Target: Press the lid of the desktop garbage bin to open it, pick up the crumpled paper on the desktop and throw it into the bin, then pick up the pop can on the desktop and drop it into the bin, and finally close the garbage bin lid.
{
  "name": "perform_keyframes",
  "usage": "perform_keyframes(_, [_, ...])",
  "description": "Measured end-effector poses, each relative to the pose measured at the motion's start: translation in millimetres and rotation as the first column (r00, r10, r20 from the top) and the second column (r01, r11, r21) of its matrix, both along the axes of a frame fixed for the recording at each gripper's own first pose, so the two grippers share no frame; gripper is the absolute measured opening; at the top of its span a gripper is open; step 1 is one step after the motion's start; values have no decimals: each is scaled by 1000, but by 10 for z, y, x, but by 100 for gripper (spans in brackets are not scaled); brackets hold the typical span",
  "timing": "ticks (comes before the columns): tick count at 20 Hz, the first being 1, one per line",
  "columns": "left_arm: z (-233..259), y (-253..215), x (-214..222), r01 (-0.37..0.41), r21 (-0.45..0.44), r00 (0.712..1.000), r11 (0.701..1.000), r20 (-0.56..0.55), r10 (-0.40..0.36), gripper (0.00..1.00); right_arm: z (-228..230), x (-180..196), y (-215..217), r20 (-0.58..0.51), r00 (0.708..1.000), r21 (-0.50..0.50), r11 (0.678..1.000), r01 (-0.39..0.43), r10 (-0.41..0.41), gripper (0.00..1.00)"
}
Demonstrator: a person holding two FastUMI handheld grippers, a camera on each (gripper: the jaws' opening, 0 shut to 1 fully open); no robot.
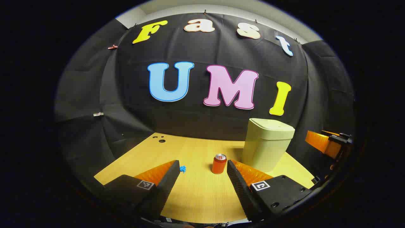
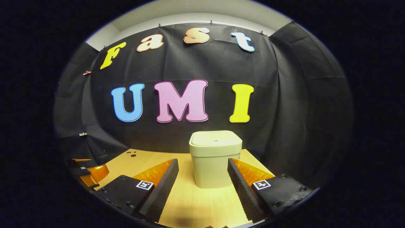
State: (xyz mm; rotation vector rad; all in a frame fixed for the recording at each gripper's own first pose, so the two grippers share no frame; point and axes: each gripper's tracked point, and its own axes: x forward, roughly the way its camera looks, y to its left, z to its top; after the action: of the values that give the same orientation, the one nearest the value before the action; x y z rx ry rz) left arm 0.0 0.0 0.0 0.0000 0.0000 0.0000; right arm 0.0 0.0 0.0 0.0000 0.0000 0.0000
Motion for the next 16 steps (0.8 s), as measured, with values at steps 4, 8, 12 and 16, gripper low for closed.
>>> perform_keyframes(4, [-22,-87,45,31,-12,999,999,-8,-31,96,-61,-53,-92,-3,1000,-6,1000,25,-25,97])
perform_keyframes(8, [-119,-146,47,47,-7,998,999,-30,-47,96,-169,-148,-117,-34,999,0,1000,25,-25,97])
perform_keyframes(12, [-195,-217,5,65,-14,997,998,-48,-66,96,-262,-207,-220,-55,997,2,999,52,-52,97])
perform_keyframes(16, [-239,-297,-19,91,8,994,996,-59,-90,96,-312,-206,-211,-67,996,5,999,51,-51,97])
